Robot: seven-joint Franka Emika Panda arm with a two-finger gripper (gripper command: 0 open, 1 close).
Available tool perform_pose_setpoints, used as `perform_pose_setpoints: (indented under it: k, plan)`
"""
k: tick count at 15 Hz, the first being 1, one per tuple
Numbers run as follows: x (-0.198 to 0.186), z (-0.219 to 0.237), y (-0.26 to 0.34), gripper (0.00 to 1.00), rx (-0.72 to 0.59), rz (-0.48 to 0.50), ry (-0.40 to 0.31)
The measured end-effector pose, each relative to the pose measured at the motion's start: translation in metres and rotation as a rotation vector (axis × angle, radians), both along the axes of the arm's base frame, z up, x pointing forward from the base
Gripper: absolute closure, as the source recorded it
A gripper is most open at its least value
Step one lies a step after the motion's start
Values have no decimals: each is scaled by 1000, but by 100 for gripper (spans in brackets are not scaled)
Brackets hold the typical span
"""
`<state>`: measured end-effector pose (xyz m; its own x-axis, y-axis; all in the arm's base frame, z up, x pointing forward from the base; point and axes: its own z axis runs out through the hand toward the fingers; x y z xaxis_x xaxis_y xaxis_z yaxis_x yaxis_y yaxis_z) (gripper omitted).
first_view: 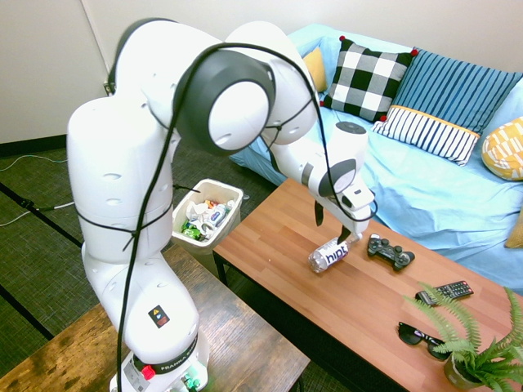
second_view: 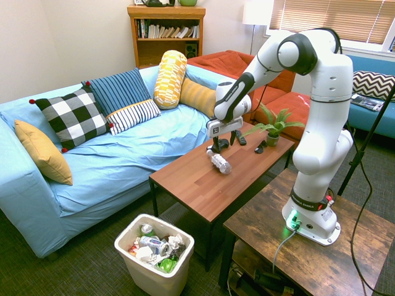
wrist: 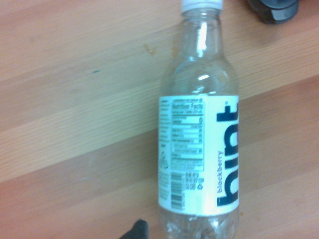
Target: Throw the bottle in the trash bin
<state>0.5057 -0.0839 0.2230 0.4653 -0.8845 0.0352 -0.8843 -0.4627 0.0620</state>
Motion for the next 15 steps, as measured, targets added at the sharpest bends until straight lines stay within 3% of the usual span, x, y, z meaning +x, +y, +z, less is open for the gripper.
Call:
perform_pose_setpoints:
  k: [5, 11, 12, 15]
  plan:
    - [24, -68, -6, 0, -15, -26, 78]
    - [41, -112, -15, 0, -21, -41, 112]
    - [43, -114, -14, 100, -17, -38, 112]
    - [46, -119, -15, 100, -3, -30, 113]
